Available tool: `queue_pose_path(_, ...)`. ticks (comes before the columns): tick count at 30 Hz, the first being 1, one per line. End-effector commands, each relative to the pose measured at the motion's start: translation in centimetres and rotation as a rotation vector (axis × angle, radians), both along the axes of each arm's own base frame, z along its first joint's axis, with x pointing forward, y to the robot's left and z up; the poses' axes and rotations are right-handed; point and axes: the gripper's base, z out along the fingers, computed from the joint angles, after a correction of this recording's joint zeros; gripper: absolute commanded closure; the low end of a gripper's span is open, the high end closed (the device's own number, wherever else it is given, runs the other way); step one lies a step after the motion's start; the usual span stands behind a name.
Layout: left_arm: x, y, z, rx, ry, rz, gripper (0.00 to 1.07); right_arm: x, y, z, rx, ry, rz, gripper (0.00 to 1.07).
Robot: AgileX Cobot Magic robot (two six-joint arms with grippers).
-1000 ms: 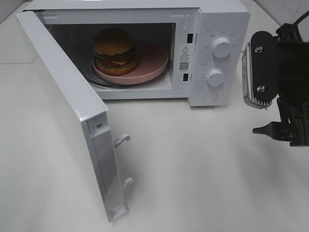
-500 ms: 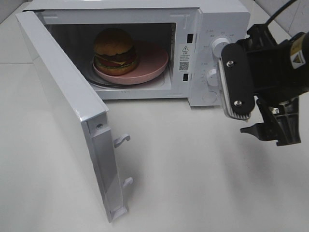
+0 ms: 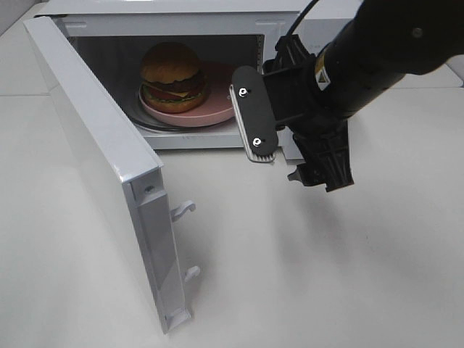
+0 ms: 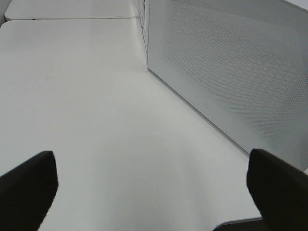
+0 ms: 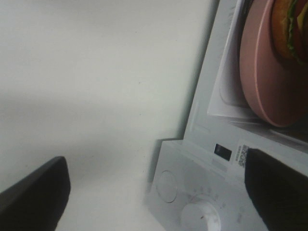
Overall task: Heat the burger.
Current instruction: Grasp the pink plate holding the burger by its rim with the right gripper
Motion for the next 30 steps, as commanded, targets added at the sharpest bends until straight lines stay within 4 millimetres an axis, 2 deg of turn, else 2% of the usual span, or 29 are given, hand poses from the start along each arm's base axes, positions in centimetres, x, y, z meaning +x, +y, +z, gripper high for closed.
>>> queue_pose_path(1,-0.2,0.0,0.1,-0.002,-0.031,0.003,0.07,0.9,0.9,-0.1,0.008,-0.005,-0.002,0.18)
queue_pose_path(3,-0.2,0.0,0.1,-0.002,-0.031,0.003,0.07,2.1,1.9,-0.2,0.029,-0.015,-0.013,0.19)
queue_pose_path(14,-0.2,0.0,0.1,-0.002,-0.031,0.003,0.07,5.6,4.8,-2.1,0.057,-0.022,-0.024,0.19)
queue_pose_path(30,-0.2,0.0,0.1,-0.001,-0.031,0.004,0.07,9.3,7.8,-3.9,0.083,-0.04,-0.03,0.21)
